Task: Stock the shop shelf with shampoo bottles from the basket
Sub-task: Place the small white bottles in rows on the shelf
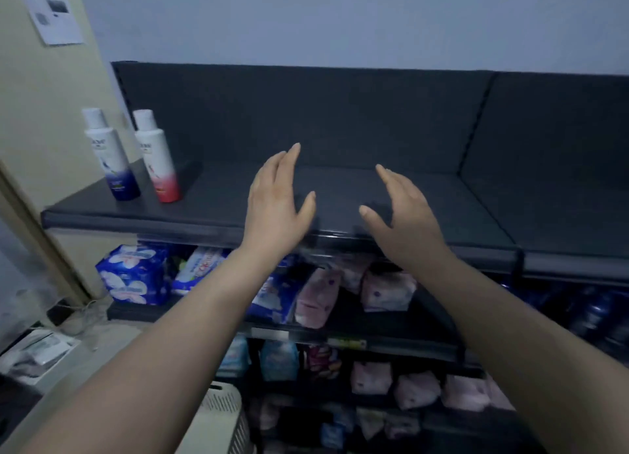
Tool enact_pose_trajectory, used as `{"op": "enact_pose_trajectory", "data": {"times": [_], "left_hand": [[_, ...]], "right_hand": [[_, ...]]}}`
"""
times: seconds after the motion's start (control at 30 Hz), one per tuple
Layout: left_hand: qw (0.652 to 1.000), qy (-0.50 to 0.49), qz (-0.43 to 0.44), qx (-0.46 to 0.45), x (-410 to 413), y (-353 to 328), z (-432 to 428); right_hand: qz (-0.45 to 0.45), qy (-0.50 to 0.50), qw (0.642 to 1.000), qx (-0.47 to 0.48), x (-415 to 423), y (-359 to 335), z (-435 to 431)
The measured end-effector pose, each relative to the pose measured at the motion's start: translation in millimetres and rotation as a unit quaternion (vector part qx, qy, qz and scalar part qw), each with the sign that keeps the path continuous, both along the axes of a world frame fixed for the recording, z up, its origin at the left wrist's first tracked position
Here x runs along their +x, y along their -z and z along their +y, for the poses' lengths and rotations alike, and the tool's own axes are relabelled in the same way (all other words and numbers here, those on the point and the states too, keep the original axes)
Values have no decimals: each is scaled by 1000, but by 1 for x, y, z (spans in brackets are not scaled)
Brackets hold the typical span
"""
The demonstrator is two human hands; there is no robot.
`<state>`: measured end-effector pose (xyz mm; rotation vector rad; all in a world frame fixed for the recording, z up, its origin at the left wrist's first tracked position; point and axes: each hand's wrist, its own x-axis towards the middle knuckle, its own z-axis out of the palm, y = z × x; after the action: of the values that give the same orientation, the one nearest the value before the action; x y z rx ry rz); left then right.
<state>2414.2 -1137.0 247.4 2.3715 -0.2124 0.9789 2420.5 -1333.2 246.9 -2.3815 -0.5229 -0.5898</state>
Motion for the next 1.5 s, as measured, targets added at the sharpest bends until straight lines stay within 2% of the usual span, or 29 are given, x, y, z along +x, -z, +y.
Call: {"op": "enact_pose_trajectory", "data": {"times": [0.4,0.67,0.83,1.07,1.33,1.5], "left_hand": [[991,120,36,43,-47,19,-191],[966,235,45,100,-52,50,-287],[932,337,79,112,-54,84,-347],[870,456,156,104,-66,140,-421],[806,520,248,140,-99,220,-490],[775,518,328,150,-132,273,-530]], "right_hand": [[28,144,989,-11,-100,8,-189],[34,258,965,-23,-144,40,-279],[54,340,938,-36,-177,74,-327],[103,447,889,-8,-234,128,-389],[166,551,816,51,-316,203,-440],[209,567,793,82,-356,250,-466]]}}
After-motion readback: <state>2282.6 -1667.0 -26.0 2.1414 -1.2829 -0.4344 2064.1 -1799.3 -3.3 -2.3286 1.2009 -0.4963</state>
